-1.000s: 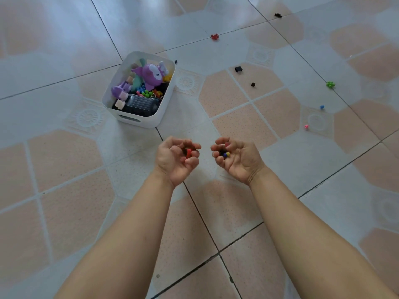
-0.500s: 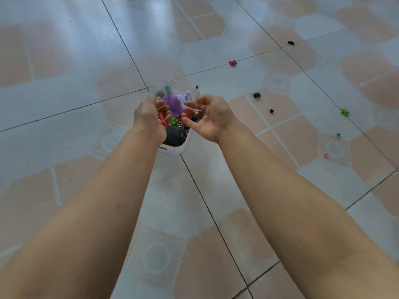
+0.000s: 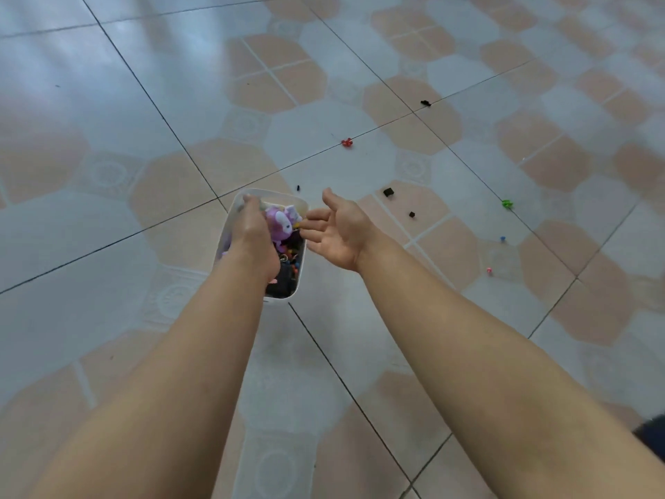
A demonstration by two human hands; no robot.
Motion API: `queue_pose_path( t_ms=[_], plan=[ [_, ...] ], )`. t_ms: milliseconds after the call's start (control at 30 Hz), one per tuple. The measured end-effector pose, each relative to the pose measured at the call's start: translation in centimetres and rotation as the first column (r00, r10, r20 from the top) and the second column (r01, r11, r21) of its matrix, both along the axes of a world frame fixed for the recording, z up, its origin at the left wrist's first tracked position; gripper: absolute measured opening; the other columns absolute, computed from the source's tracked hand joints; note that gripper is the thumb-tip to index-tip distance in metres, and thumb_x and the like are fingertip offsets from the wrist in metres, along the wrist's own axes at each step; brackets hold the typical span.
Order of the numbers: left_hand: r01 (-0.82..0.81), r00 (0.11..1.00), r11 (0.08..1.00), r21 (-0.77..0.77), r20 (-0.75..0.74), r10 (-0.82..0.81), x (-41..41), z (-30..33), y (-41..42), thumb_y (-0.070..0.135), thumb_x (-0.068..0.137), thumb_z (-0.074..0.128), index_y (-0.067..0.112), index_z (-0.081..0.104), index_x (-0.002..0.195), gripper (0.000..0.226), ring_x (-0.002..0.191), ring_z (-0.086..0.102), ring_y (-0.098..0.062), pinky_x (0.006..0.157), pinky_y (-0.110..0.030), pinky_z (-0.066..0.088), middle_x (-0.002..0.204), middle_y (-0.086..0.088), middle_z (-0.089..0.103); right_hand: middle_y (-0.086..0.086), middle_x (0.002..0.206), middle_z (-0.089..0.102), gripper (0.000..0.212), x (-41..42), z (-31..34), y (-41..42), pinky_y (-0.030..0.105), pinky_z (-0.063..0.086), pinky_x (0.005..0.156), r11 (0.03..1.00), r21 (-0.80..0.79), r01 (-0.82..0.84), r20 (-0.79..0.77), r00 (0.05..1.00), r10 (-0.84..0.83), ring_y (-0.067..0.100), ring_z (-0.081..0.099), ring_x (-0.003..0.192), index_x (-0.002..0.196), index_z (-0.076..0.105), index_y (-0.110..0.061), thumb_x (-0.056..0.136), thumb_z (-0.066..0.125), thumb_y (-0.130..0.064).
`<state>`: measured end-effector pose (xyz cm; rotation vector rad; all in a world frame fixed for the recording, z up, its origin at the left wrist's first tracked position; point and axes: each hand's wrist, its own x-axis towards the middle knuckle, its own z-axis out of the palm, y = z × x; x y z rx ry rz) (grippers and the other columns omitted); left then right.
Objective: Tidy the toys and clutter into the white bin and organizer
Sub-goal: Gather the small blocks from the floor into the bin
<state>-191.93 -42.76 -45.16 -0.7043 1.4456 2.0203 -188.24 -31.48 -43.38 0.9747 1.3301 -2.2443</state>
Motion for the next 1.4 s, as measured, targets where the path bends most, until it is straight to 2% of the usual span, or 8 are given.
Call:
queue_pose_path(
  t_ms=[133,467,733,867,933,1033,1267,1400],
  plan=[
    [0.127,0.991,0.988,0.088,-0.044,-0.123,0.7,0.1,5.8,0.048,0.099,0.029,0.006,0.053,0.122,0.054,0.119,0.050,-0.013,0.113,-0.032,0.028,0.127,-0.005,0.055,0.014,0.109,0.055,0.041,-0.6,0.8,6.6,0.041,0.033,0.113,0.973,0.204,-0.109,0.020,0.994,0.107,0.032,0.049,0.125,0.099,0.055,-0.008,0.102,0.031,-0.041],
    [0.350,0.935,0.921,0.170,-0.121,-0.333,1.6,1.3,24.5,0.045,0.101,0.026,-0.003,0.040,0.137,0.062,0.134,0.043,-0.026,0.106,-0.035,0.037,0.140,-0.014,0.049,0.018,0.114,0.060,0.037,-2.0,4.8,28.0,0.037,0.050,0.092,0.785,0.454,-0.421,0.079,0.897,0.435,0.028,0.062,0.098,0.124,0.053,0.001,0.101,0.040,-0.025],
    [0.327,0.934,0.924,-0.197,-0.080,-0.347,0.3,-2.3,33.6,0.042,0.100,0.033,0.010,0.056,0.122,0.045,0.120,0.054,-0.021,0.105,-0.039,0.043,0.127,-0.007,0.059,0.013,0.114,0.061,0.027,-0.7,-0.3,40.5,0.038,0.047,0.098,0.774,0.529,-0.347,0.030,0.919,0.392,0.025,0.059,0.106,0.120,0.057,-0.004,0.101,0.039,-0.013],
    [0.431,0.688,0.526,-0.734,-0.109,-0.717,1.2,-8.3,33.0,0.039,0.098,0.041,0.018,0.033,0.146,0.053,0.144,0.023,-0.019,0.118,-0.036,0.019,0.155,0.002,0.029,0.001,0.160,0.010,0.075,5.8,-5.9,42.3,0.043,0.015,0.118,0.504,0.707,-0.497,0.221,0.831,0.511,0.019,0.009,0.148,0.152,0.014,-0.025,0.092,0.057,-0.041],
    [0.357,0.423,0.260,-0.897,-0.093,-0.901,1.7,-11.6,32.8,0.042,0.098,0.038,0.018,0.017,0.151,0.063,0.149,0.000,-0.018,0.120,-0.036,0.005,0.160,0.002,0.010,-0.006,0.155,-0.033,0.110,10.5,-9.1,42.0,0.052,-0.009,0.116,0.227,0.731,-0.643,0.431,0.694,0.577,0.019,-0.027,0.144,0.149,-0.020,-0.035,0.079,0.061,-0.062],
    [0.203,0.111,0.037,-0.979,-0.014,-0.994,2.5,-14.7,33.4,0.053,0.087,0.012,0.025,0.000,0.152,0.071,0.144,-0.023,-0.015,0.119,-0.039,-0.011,0.160,0.009,-0.009,-0.005,0.143,-0.051,0.108,14.6,-13.3,41.6,0.058,-0.022,0.109,-0.086,0.771,-0.631,0.558,0.605,0.568,0.022,-0.046,0.134,0.136,-0.039,-0.042,0.074,0.040,-0.079],
    [0.061,0.072,0.046,-0.997,-0.042,-0.997,0.0,-17.9,33.4,0.055,0.085,0.005,0.031,-0.011,0.148,0.069,0.142,-0.029,-0.016,0.114,-0.038,-0.021,0.156,0.011,-0.019,0.018,0.160,-0.004,0.086,10.2,-19.2,38.0,0.050,-0.007,0.117,-0.152,0.890,-0.430,0.455,0.862,0.222,0.030,-0.006,0.149,0.153,0.002,-0.013,0.088,-0.001,-0.069],
    [0.151,0.087,0.266,-0.952,-0.255,-0.963,-2.7,-17.6,33.4,0.049,0.090,0.013,0.017,0.008,0.151,0.069,0.146,-0.010,-0.015,0.121,-0.041,0.001,0.159,0.003,-0.001,0.011,0.161,-0.011,0.088,3.3,-18.7,36.0,0.044,-0.006,0.120,-0.090,0.951,-0.296,0.308,0.873,0.379,0.025,-0.008,0.149,0.153,-0.004,-0.015,0.085,0.002,-0.071]
  ],
)
